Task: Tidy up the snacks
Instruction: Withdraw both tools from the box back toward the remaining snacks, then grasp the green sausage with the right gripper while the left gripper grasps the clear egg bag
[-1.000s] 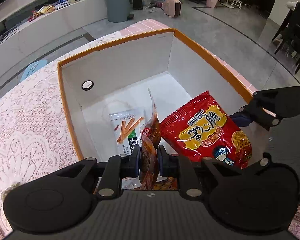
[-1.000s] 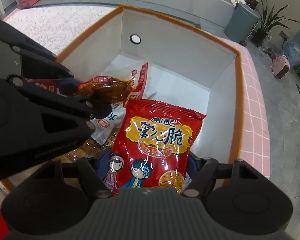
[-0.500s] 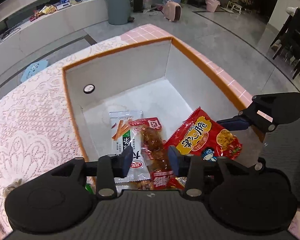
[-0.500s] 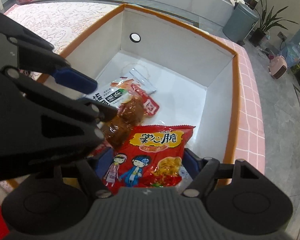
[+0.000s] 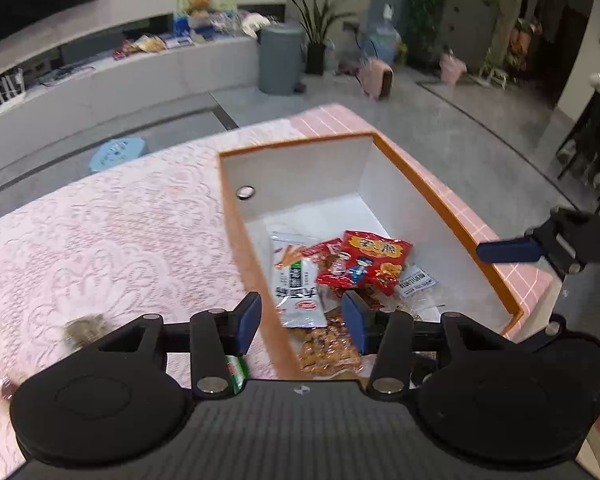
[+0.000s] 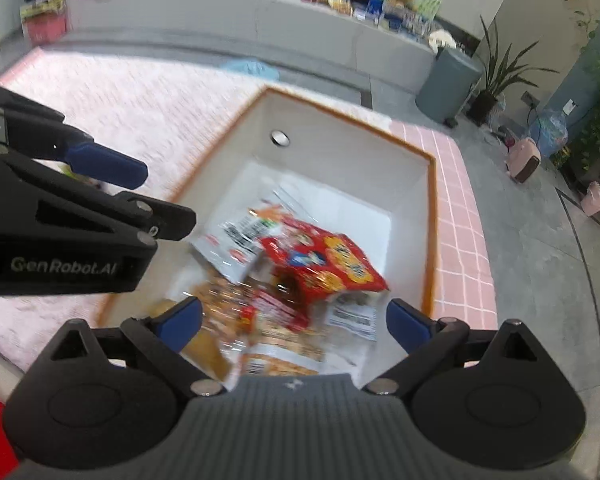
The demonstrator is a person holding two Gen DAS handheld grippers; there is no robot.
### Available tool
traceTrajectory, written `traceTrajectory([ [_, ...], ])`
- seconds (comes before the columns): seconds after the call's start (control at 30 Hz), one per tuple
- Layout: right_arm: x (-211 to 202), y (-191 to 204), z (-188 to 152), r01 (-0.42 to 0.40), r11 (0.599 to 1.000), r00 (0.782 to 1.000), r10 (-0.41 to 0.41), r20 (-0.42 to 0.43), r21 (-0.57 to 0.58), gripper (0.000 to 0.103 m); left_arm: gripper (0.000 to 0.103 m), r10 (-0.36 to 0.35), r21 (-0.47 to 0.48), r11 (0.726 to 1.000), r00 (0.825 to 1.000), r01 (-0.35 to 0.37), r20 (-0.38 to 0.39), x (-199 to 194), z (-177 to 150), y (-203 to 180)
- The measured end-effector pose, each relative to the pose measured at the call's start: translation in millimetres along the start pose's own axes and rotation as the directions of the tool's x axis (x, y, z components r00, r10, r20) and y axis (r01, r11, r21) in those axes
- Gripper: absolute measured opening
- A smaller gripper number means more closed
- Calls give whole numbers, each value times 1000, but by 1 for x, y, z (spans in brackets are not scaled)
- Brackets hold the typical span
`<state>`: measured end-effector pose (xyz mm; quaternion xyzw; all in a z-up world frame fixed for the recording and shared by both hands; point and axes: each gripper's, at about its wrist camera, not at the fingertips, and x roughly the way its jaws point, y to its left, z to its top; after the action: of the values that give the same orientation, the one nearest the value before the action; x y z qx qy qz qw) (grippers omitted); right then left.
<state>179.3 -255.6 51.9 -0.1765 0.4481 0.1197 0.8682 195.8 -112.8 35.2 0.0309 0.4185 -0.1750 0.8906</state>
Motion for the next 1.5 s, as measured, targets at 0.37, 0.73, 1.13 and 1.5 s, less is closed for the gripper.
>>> traceTrajectory([
  [0.37,-16,74,-28,-124,991,983,117,143,42,100,57,57,-68,996,998,-56,12,-45,-39,39],
  [0.73,-6,135,-44,-222,973,950,200,238,68,100,57,121,-213,969,992,-127,-42,-63,-93,119],
  [1.13,13,180,-41,-141,987,953,113,282,80,78,57,86,-309,948,996,-74,25,-63,-136,178],
  [1.5,56,186,-23,-74,988,977,44,210,137,68,57,178,-393,908,983,-144,51,-46,-154,224],
])
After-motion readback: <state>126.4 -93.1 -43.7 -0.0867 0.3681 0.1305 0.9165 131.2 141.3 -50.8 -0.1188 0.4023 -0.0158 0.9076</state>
